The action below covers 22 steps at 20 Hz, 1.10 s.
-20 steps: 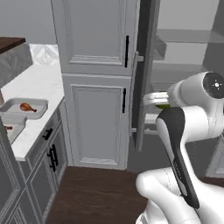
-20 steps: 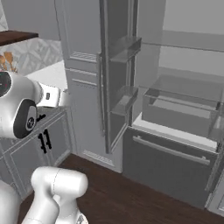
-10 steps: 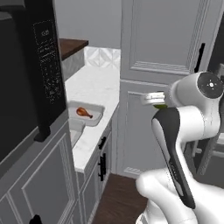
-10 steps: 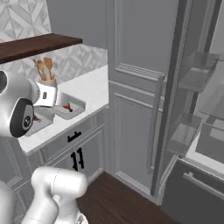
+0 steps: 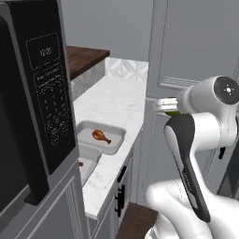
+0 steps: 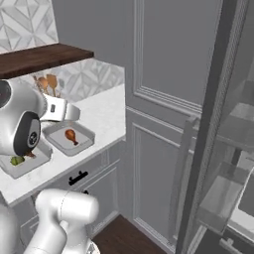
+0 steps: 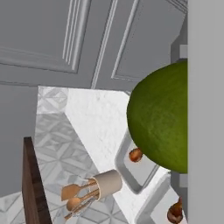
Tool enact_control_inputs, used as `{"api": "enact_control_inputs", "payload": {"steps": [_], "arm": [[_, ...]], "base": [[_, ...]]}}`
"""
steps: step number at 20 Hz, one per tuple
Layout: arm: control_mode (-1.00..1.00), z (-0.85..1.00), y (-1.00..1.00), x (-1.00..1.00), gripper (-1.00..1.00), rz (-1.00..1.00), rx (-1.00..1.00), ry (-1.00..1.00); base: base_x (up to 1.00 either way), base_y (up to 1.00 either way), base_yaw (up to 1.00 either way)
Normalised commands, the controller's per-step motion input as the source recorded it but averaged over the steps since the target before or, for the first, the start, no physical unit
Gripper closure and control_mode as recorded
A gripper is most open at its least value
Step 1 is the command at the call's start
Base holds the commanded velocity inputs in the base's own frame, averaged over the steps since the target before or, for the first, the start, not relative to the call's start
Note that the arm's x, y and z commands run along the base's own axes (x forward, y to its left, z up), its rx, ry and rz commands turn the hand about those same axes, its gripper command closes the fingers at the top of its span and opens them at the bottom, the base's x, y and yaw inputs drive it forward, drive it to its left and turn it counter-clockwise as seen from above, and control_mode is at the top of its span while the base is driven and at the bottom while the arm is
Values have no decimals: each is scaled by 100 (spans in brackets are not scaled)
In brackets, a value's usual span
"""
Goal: Place one lime and one chicken drumstick in each tupperware on the nearby counter, to pack two identical lunches.
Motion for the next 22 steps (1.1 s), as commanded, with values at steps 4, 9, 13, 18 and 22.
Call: {"api": "enact_control_inputs", "payload": {"steps": [4,9,13,18,22], "arm": [[100,0,0,0,100,0,0,0],[100,0,0,0,100,0,0,0],[100,0,0,0,100,0,0,0],[100,0,0,0,100,0,0,0],[100,0,0,0,100,0,0,0]], "base": [[76,30,33],[98,1,33],[100,0,36],[100,0,41],[99,0,38]]}}
